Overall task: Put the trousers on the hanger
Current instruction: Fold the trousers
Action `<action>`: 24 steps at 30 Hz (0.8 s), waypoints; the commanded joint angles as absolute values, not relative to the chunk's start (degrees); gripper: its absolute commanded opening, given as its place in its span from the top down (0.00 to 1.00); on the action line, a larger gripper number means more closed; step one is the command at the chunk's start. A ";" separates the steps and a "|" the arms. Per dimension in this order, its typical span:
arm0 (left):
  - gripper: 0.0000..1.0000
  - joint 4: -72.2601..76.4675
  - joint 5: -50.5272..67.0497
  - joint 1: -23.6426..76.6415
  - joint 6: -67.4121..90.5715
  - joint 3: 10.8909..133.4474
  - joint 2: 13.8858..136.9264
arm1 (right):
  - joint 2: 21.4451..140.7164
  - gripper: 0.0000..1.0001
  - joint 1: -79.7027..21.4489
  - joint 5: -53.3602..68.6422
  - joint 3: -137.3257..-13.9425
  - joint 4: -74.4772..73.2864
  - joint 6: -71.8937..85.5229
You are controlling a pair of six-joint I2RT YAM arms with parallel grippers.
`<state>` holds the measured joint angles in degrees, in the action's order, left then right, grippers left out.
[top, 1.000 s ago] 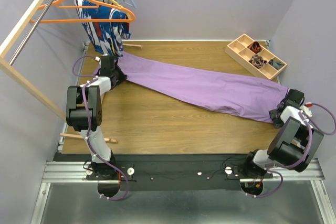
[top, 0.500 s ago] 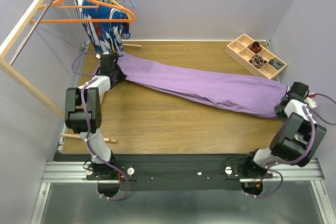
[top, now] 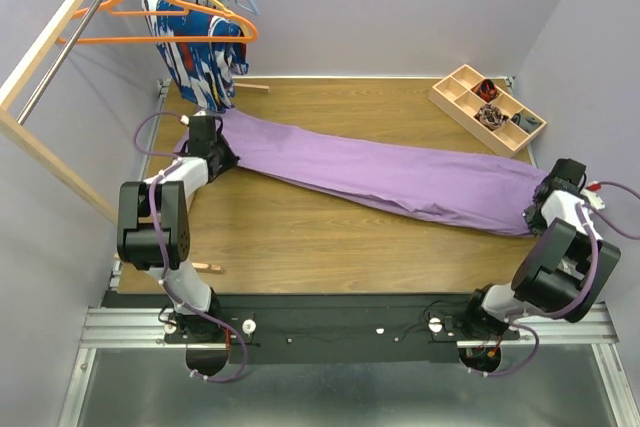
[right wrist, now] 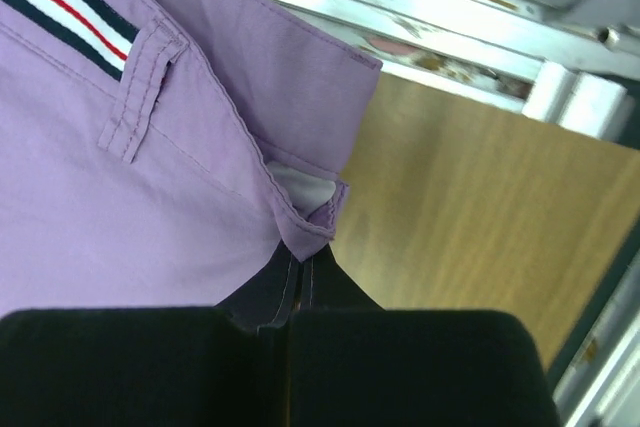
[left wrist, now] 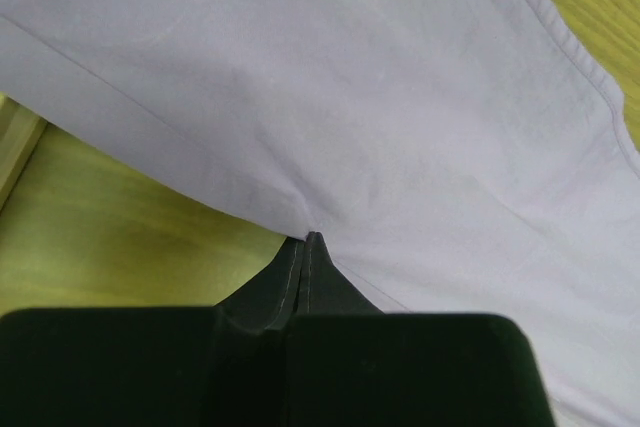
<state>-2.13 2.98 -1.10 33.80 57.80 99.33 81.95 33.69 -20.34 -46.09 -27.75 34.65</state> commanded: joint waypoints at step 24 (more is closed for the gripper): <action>0.57 -7.56 -2.81 -4.31 28.57 40.51 77.44 | 67.06 0.93 38.58 -33.50 -49.92 -46.41 42.89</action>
<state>-7.40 0.56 -2.96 32.25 40.29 81.36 67.88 37.17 -25.87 -47.75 -46.76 42.92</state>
